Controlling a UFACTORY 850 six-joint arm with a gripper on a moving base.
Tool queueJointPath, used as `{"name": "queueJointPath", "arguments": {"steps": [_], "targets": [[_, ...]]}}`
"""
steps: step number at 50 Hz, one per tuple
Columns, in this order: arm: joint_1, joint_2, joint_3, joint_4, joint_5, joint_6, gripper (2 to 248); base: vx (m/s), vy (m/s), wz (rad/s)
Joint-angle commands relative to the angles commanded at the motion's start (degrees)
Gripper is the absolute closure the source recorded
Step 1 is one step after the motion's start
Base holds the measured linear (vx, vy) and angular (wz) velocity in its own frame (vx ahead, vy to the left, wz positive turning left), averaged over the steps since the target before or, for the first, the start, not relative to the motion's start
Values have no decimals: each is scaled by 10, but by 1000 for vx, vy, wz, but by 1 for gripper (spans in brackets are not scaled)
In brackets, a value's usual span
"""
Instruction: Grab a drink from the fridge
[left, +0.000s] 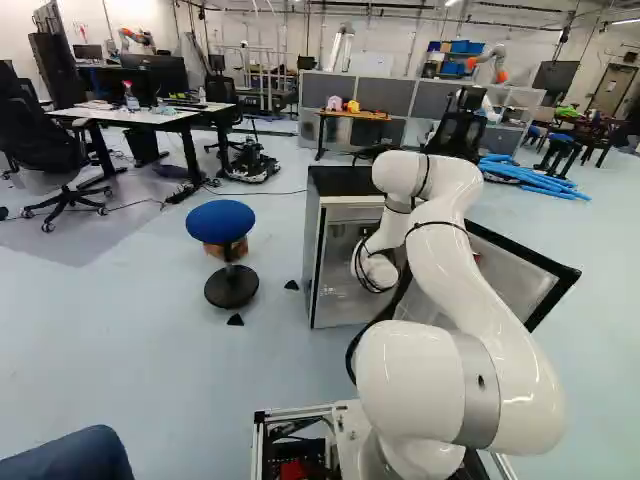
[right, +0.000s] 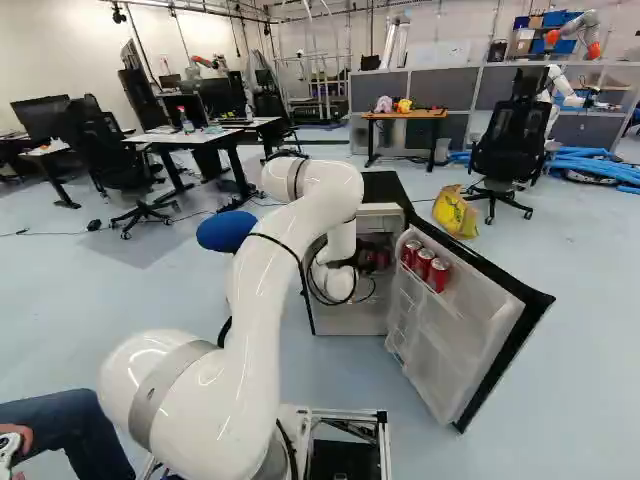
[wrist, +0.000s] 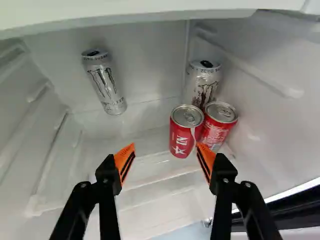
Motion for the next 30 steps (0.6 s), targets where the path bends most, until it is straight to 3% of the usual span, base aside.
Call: {"name": "queueJointPath", "arguments": {"steps": [13,30], "targets": [[-9,-7,-13,0,0,0,70,0,0,0],[-6,-20,-37,0,0,0,70,0,0,0]]}}
